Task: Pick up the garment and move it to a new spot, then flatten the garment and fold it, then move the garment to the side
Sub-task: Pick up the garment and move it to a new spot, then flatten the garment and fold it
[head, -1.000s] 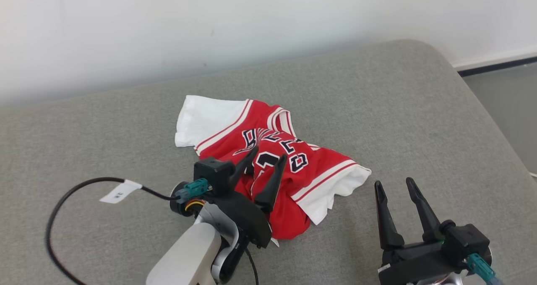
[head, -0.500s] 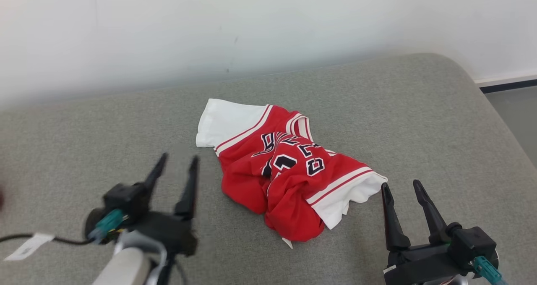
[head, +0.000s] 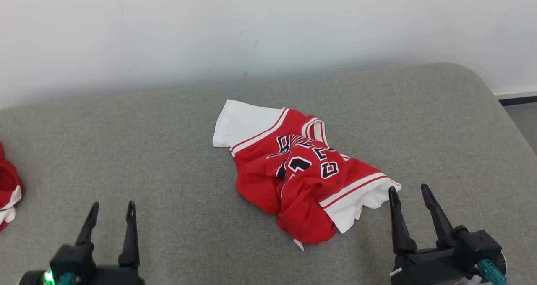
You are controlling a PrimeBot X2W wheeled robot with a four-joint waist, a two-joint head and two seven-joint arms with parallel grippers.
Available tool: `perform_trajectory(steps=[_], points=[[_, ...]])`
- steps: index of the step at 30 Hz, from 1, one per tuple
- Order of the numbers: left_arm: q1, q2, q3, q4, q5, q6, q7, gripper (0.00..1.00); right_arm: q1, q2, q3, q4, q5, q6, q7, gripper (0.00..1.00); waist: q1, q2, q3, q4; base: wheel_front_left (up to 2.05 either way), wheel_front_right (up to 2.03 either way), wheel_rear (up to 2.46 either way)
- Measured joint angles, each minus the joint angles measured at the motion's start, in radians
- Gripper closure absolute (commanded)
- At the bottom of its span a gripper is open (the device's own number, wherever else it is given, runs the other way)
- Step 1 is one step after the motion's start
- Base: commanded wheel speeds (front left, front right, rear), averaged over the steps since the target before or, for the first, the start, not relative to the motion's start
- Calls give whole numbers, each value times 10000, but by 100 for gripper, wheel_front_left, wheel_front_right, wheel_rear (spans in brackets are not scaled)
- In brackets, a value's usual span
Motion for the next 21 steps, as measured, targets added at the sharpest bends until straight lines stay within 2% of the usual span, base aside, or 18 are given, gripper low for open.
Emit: perform_trajectory(steps=[6, 14, 21], points=[[1095, -385, 552, -663, 627, 107, 0, 0, 140, -4, -52, 8, -27, 0, 0, 0, 0, 0, -148, 101, 0, 0, 0], [1934, -922, 1626, -1285, 1191, -334, 0, 0, 390, 0, -222, -8, -88, 0, 0, 0, 0, 1, -310, 298, 0, 0, 0], [2308, -1327, 2585, -1499, 1632, -961, -2, 0, 417, -2, -311, 0, -88, 0, -2, 0, 0, 1, -417, 414, 0, 0, 0]])
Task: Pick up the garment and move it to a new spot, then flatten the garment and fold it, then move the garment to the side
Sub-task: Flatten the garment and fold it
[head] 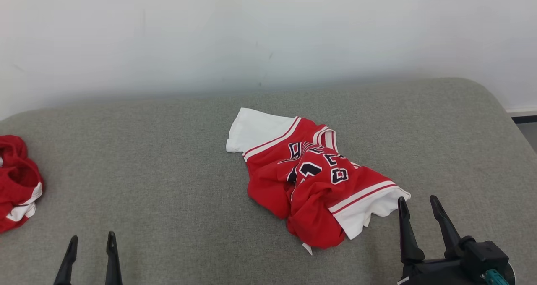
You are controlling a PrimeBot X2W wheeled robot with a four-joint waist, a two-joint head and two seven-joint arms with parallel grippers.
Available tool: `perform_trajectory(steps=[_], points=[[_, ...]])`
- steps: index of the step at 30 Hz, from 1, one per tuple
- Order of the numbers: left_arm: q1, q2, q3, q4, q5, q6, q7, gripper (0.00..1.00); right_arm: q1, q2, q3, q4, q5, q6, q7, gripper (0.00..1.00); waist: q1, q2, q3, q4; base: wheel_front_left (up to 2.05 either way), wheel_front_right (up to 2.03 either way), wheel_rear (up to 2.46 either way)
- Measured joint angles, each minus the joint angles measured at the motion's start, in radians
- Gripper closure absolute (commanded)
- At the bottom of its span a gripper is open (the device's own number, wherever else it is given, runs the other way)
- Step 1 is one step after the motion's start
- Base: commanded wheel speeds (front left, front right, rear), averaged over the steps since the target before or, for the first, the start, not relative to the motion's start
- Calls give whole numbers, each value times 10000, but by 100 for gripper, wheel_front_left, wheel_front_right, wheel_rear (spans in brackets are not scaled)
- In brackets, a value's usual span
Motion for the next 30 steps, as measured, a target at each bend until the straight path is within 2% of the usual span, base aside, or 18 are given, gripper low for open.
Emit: perform_trajectory(steps=[7, 13, 20, 30], points=[[252, -399, 414, 182, 453, -817, 0, 0, 91, 0, -35, 13, -2, 0, 0, 0, 0, 0, -28, 90, 0, 0, 0], [280, -819, 853, 96, 637, -1292, 2, 0, 202, 0, -15, 21, -12, 0, 0, 0, 1, 0, -51, 118, 0, 0, 0], [469, -1064, 1152, 54, 907, -1561, 2, 0, 259, 0, -69, 59, -98, 0, 0, 0, 0, 0, -96, 77, 0, 0, 0], [495, -1143, 968, 42, 1003, -1624, 0, 0, 375, 0, -153, 151, -117, 0, 2, 0, 0, 1, -134, 97, 0, 0, 0]])
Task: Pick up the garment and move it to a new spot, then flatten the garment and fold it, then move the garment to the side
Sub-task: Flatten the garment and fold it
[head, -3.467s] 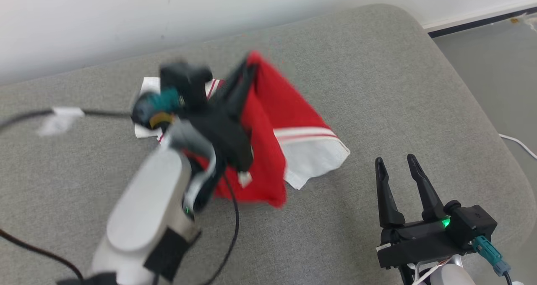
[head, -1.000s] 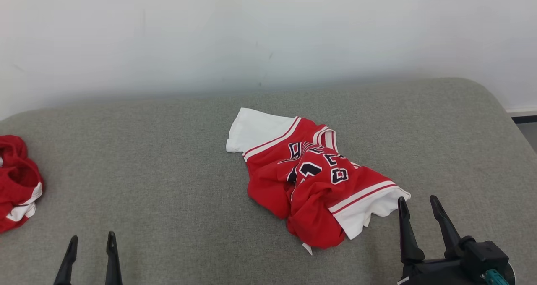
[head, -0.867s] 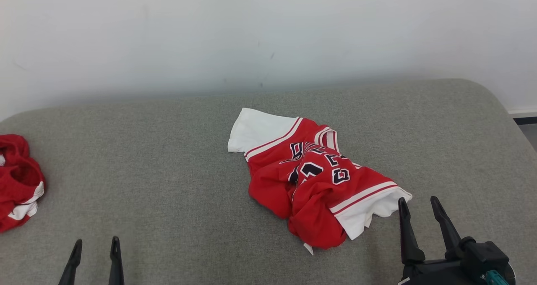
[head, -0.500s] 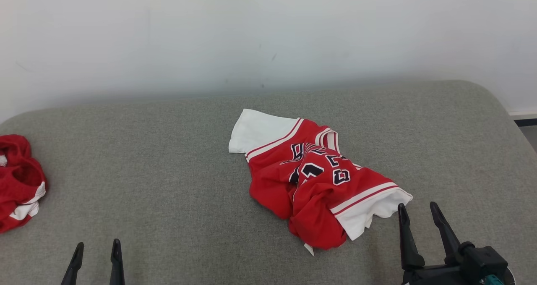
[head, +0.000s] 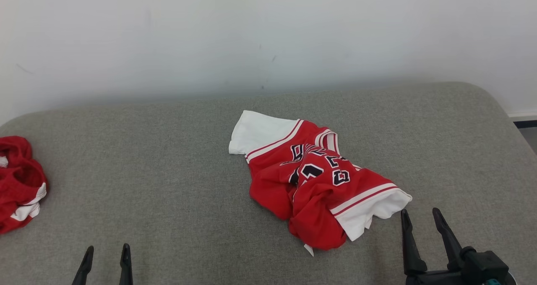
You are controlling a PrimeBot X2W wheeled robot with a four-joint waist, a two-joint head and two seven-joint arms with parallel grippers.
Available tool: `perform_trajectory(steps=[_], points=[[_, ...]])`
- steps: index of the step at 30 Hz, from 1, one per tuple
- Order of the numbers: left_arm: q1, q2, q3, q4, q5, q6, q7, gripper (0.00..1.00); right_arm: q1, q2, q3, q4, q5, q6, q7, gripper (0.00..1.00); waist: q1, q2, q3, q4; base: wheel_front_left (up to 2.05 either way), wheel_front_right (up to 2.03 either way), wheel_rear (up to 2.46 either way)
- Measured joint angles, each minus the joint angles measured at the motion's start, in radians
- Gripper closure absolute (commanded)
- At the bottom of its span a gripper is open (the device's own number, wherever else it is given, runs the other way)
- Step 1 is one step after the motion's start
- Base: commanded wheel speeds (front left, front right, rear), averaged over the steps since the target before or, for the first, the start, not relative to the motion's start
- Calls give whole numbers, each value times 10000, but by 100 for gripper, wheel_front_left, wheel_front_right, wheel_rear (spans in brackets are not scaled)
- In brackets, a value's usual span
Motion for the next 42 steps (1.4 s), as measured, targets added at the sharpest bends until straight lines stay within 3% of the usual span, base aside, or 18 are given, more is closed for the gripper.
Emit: perform_trajectory(steps=[42], points=[[-28, 107, -161, 127, 2, 0, 0, 0, -5, 0, 35, 148, 15, 0, -2, 0, 0, 0, 93, -43, 0, 0, 0]])
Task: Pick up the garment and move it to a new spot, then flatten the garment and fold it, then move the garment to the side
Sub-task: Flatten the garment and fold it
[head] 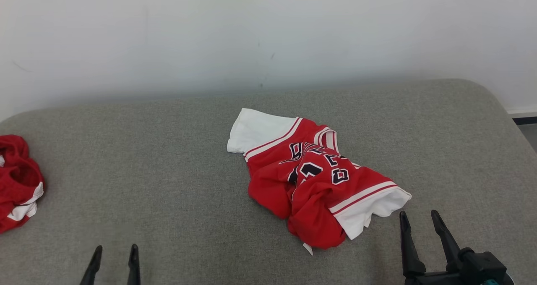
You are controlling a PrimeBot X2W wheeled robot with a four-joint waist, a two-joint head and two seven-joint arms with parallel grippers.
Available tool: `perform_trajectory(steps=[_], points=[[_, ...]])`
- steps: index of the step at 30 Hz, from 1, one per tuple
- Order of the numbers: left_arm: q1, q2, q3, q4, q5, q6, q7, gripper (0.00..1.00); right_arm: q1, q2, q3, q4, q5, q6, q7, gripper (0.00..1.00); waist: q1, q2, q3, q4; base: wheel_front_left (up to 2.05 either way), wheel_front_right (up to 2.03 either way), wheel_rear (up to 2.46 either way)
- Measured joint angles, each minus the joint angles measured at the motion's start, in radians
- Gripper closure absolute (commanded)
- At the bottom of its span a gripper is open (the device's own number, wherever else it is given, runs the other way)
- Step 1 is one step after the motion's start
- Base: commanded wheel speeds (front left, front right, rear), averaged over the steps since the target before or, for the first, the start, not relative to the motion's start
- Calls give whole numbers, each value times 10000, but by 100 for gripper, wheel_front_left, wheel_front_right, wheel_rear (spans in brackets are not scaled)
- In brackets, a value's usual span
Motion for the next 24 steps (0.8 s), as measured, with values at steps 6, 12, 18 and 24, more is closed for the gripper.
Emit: perform_trajectory(steps=[6, 12, 18, 24], points=[[-517, 92, -932, 61, -4, -2, 0, 0, -15, 0, 71, 8, 33, 0, 0, 0, 1, 0, 58, -72, 0, 0, 0], [-1465, 311, -2169, 439, -280, -2, -6, 0, -99, 2, 96, 29, 100, 0, 0, 0, 1, 0, 141, -363, 0, 0, 0], [-2512, 552, -3496, 1183, -656, -13, -6, 0, -227, -2, 155, 36, 176, 0, 2, 0, 1, 0, 273, -856, 0, 0, 0], [-3747, 704, -4765, 2115, -1149, -15, -8, 0, -413, -6, 215, 19, 259, 0, 0, 0, 1, 0, 522, -1434, 0, 0, 0]])
